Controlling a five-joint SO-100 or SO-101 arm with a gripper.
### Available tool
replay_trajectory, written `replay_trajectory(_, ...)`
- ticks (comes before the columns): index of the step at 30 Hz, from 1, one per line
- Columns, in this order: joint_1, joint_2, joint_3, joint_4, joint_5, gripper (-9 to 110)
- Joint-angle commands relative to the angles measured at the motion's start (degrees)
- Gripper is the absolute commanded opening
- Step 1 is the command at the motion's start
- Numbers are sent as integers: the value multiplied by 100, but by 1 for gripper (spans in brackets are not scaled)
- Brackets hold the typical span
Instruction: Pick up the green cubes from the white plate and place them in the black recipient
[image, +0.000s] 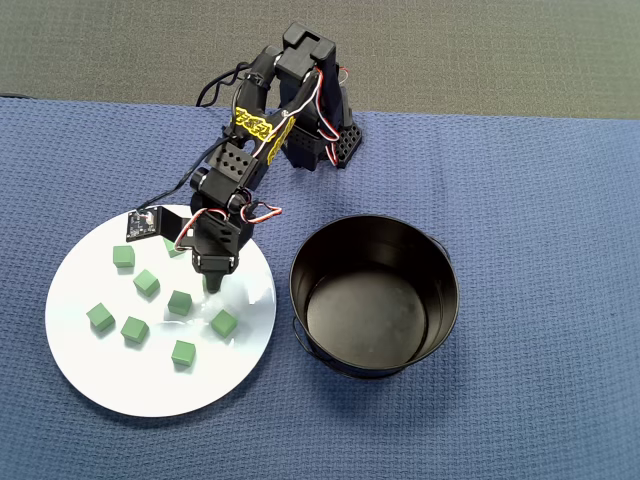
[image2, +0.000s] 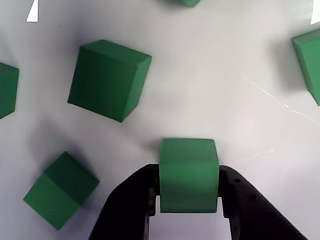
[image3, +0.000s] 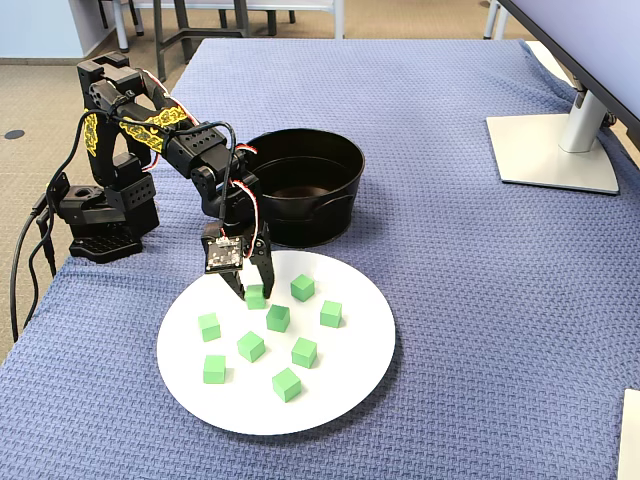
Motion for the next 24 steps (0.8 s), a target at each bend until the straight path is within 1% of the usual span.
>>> replay_trajectory(1, -35, 70, -299, -35, -62, 0)
replay_trajectory(4, 9, 255, -255, -18, 9, 0)
replay_trajectory(8, 185, 1230, -141, 290, 202, 0)
replay_trajectory(14, 185, 2918, -809, 1986, 729, 0)
replay_trajectory(17, 53, 3709, -1002, 2487, 984, 0)
replay_trajectory(20, -369, 4377, -1002, 2628, 1327, 0)
replay_trajectory(24, -1705, 4702, -1169, 2839, 1934, 0)
